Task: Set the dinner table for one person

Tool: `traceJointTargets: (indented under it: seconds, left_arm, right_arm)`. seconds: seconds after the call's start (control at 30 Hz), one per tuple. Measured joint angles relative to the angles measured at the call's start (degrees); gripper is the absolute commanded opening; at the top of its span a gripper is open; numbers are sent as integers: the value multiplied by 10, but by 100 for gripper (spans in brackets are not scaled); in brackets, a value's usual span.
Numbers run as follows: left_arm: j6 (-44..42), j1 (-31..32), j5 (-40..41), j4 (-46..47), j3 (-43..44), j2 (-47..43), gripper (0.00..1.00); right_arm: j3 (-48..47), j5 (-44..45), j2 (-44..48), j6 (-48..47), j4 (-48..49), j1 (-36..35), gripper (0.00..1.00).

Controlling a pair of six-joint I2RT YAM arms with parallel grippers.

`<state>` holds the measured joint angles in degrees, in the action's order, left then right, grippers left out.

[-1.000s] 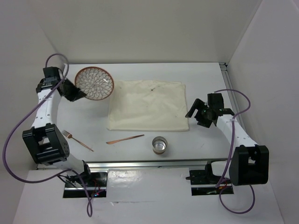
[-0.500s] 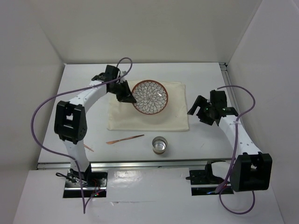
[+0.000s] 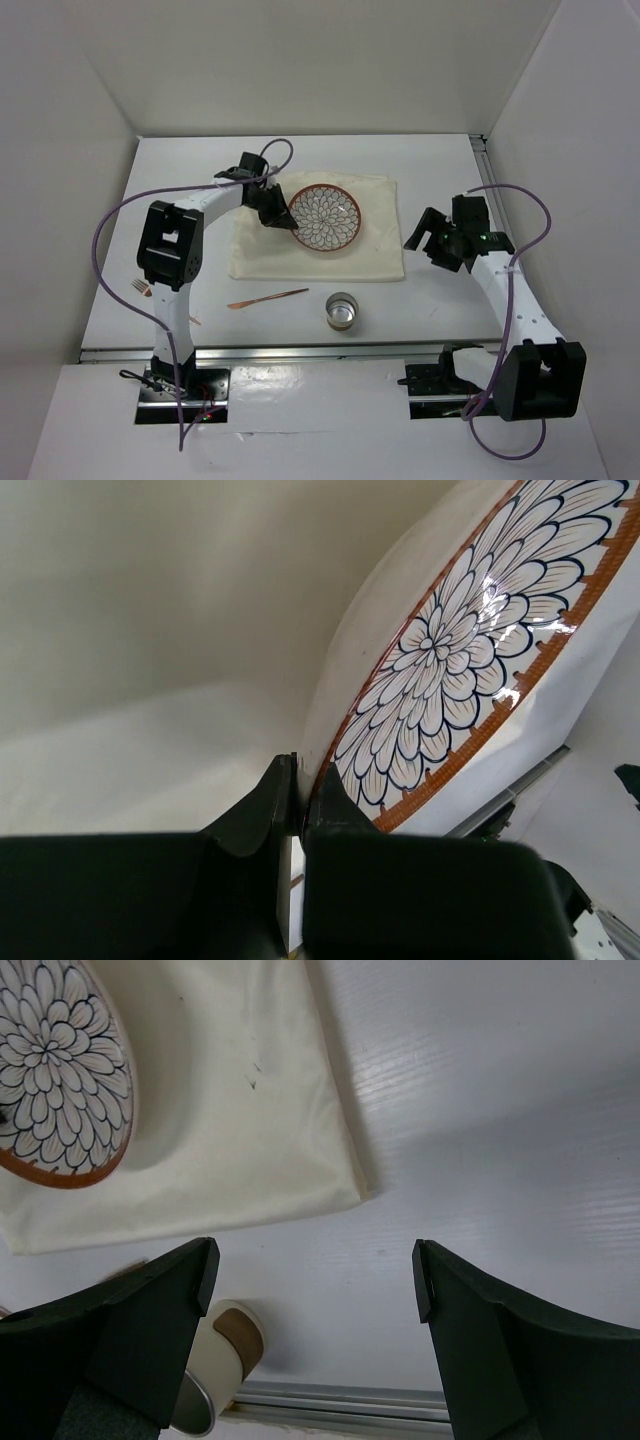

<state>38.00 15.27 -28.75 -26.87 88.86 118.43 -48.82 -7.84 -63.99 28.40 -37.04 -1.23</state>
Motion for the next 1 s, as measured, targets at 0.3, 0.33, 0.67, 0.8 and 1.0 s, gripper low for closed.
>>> traceJointTargets:
  seconds: [0.3,0.33,0.67,0.8,1.0]
  left_arm:
    - [11,3,21,-30,17,29,31]
    - [9,3,23,-32,20,29,33]
    - [-8,16,98,-80,46,23,96]
    - [-18,17,127,-115,46,-9,96]
    - [-28,16,166,-145,51,-145,94]
  right_arm:
    - [-54,-73,0,-29,-28,0,91]
    - [-57,-87,0,-33,-29,-1,91]
    - [-65,-107,0,-35,-50,-213,91]
    - [-62,-83,-5,-21,-52,-305,89]
    - [-41,-21,-42,12,-52,-416,83]
